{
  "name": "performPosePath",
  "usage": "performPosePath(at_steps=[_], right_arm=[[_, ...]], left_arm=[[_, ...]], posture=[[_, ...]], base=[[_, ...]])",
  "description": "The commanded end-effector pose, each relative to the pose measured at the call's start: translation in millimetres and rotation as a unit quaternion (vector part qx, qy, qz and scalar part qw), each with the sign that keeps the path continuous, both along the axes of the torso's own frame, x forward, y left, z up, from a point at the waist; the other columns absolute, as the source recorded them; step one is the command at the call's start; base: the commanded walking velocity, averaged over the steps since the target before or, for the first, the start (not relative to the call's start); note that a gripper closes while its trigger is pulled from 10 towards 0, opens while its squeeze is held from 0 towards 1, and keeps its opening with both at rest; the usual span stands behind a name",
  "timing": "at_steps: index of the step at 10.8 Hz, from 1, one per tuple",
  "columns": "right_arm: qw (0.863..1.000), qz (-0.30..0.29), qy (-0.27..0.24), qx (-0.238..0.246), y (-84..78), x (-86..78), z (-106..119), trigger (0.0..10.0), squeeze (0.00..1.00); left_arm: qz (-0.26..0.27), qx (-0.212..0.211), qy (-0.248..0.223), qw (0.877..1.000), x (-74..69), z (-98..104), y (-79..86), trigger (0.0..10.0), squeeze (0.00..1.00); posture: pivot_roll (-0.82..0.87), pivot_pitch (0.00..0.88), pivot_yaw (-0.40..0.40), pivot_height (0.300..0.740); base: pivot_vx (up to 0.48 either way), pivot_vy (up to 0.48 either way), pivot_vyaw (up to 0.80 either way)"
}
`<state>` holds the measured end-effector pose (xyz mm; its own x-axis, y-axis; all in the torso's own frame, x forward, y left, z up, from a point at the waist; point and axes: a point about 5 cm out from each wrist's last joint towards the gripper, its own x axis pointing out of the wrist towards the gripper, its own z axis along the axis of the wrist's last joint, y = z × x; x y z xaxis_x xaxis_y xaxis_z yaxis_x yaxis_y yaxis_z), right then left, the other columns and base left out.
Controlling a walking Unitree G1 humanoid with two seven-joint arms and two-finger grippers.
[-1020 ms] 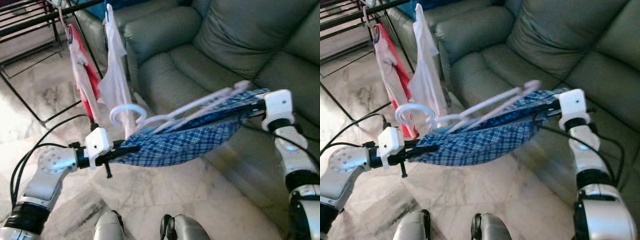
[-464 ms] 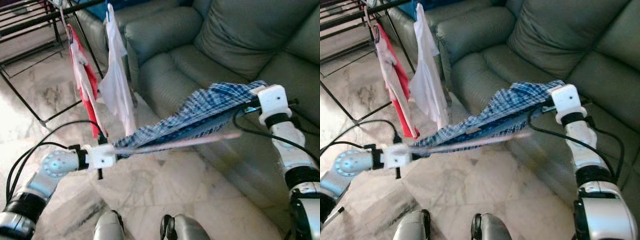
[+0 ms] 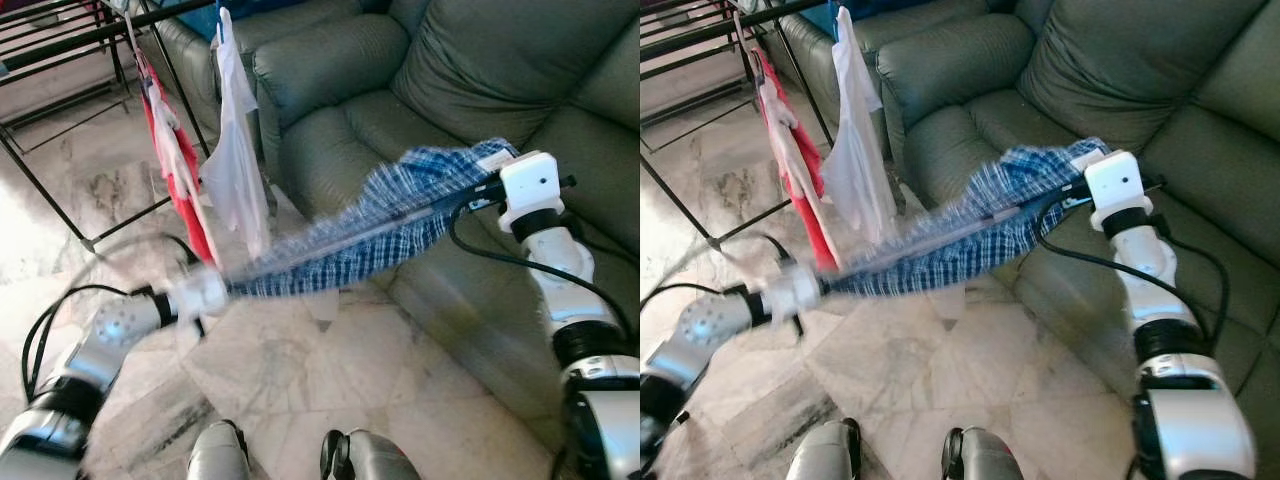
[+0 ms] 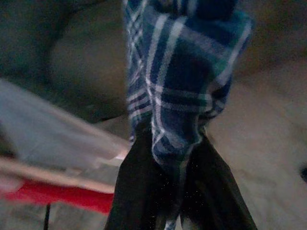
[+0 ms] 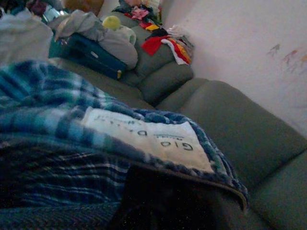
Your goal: Hang hanger
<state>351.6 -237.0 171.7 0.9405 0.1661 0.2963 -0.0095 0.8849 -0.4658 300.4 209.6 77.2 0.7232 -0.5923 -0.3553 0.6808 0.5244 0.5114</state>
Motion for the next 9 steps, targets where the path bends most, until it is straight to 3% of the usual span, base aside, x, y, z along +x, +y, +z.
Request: performPosePath(at_steps=[1, 2, 3, 4, 5, 6, 7, 8, 9], right_arm=[[0.997, -0.043, -0.044, 0.048, -22.6, -0.9, 22.6, 0.0, 0.00], [0.997, -0.042, 0.006, 0.063, -21.1, -0.6, 5.4, 4.2, 0.00], [0.985, -0.021, 0.136, 0.102, -13.9, -1.1, -34.5, 10.0, 0.00], [0.977, 0.023, 0.168, 0.127, -5.4, -5.6, -47.4, 10.0, 0.74], [0.962, 0.099, 0.189, 0.168, 9.8, -11.4, -54.8, 10.0, 1.00], [0.937, 0.186, 0.195, 0.223, 24.1, -16.1, -51.1, 10.0, 1.00], [0.897, 0.268, 0.253, 0.245, 35.4, -24.9, -56.7, 10.0, 1.00], [0.822, 0.379, 0.313, 0.286, 48.1, -42.6, -61.6, 10.0, 1.00], [0.774, 0.436, 0.335, 0.313, 53.4, -54.0, -60.4, 10.0, 1.00]], left_arm=[[0.071, -0.012, 0.021, 0.997, -3.7, -8.0, 22.9, 0.0, 0.00], [0.093, -0.044, -0.010, 0.995, 3.6, 1.9, 22.0, 0.0, 0.00], [0.097, -0.065, -0.035, 0.993, 8.1, 10.8, 20.1, 0.0, 0.00], [0.093, -0.069, -0.038, 0.993, 9.4, 12.8, 18.9, 0.0, 0.00], [0.086, -0.070, -0.045, 0.993, 10.8, 16.7, 18.3, 0.0, 0.00], [0.076, -0.066, -0.057, 0.993, 13.5, 24.0, 18.0, 0.0, 0.00], [0.070, -0.065, -0.062, 0.993, 16.7, 30.7, 17.8, 0.0, 0.00], [0.052, -0.059, -0.069, 0.995, 20.8, 39.3, 15.0, 0.0, 0.00], [0.038, -0.044, -0.071, 0.996, 22.2, 42.9, 14.0, 0.0, 0.00]], posture=[[0.04, 0.120, -0.106, 0.740], [0.04, 0.121, -0.106, 0.740], [0.03, 0.123, -0.105, 0.740], [0.03, 0.123, -0.105, 0.740], [0.04, 0.124, -0.101, 0.740], [0.04, 0.124, -0.097, 0.740], [0.04, 0.124, -0.094, 0.740], [0.04, 0.123, -0.091, 0.740], [0.05, 0.122, -0.089, 0.740]], base=[[0.000, 0.000, 0.00], [0.000, 0.000, 0.00], [0.000, 0.000, 0.00], [0.000, 0.000, 0.00], [0.000, 0.000, 0.00], [0.000, 0.000, 0.00], [0.000, 0.000, 0.00], [0.000, 0.000, 0.00], [0.000, 0.000, 0.00]])
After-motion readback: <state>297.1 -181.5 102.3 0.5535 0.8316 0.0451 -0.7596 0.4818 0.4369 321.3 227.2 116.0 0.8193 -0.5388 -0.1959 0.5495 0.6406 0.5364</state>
